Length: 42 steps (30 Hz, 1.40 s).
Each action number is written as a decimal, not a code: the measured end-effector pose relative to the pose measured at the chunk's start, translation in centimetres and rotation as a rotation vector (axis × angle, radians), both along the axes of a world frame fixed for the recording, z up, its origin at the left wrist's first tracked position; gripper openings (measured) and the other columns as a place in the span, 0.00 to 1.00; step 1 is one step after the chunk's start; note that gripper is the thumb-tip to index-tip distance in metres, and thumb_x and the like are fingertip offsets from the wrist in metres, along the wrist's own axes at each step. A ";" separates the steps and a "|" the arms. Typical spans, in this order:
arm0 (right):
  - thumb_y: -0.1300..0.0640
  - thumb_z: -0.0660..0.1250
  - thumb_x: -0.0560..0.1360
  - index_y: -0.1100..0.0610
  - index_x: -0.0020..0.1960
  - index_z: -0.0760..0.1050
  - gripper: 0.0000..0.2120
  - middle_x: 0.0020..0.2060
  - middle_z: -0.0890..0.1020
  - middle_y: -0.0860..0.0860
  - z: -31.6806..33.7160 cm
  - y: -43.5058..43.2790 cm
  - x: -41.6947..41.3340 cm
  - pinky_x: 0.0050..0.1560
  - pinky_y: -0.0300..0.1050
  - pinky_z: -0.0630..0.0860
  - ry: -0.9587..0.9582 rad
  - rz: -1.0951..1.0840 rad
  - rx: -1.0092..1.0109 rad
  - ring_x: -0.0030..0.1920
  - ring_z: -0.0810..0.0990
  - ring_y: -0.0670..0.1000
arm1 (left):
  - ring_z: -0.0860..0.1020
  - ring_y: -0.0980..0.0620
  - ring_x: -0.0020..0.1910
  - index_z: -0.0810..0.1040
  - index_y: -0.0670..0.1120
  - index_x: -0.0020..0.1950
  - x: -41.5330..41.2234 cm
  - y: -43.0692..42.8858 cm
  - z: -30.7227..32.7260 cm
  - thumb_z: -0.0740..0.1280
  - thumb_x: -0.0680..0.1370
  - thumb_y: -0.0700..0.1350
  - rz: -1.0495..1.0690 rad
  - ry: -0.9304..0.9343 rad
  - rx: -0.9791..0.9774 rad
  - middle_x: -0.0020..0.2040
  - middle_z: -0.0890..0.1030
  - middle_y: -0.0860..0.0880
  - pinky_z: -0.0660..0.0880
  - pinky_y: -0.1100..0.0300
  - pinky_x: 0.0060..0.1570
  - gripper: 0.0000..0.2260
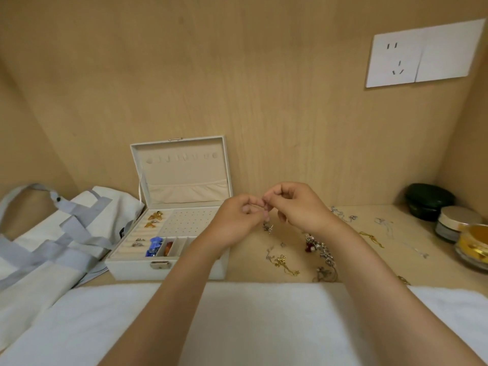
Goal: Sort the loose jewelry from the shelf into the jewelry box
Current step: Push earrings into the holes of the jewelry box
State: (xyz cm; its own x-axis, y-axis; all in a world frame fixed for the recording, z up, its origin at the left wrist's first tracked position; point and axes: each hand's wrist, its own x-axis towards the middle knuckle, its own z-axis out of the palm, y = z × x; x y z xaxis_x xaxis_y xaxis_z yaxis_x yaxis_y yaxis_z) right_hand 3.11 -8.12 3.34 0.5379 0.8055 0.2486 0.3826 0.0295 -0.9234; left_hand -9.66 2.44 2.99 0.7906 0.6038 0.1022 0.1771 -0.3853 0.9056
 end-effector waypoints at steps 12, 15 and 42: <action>0.58 0.63 0.82 0.59 0.52 0.77 0.06 0.36 0.84 0.52 0.2 0.2 0.5 0.32 0.42 0.72 0.181 -0.117 0.058 0.31 0.77 0.50 | 0.75 0.57 0.37 0.84 0.51 0.45 1.0 1.7 1.0 0.66 0.76 0.41 -0.047 0.203 0.285 0.40 0.83 0.51 0.70 0.63 0.40 0.09; 0.58 0.63 0.82 0.58 0.49 0.78 0.06 0.33 0.82 0.51 -0.1 0.4 0.5 0.35 0.39 0.73 0.102 -0.144 0.011 0.33 0.76 0.51 | 0.77 0.55 0.40 0.82 0.52 0.37 1.3 2.3 1.6 0.65 0.75 0.43 0.001 0.185 0.245 0.38 0.81 0.55 0.72 0.60 0.44 0.09; 0.52 0.65 0.78 0.51 0.44 0.80 0.07 0.42 0.83 0.48 1.3 6.6 -2.1 0.44 0.46 0.80 -0.433 0.016 -0.514 0.41 0.83 0.52 | 0.65 0.55 0.28 0.77 0.45 0.50 -4.8 9.6 5.1 0.61 0.83 0.43 -0.148 -0.354 -0.419 0.33 0.69 0.52 0.56 0.62 0.28 0.06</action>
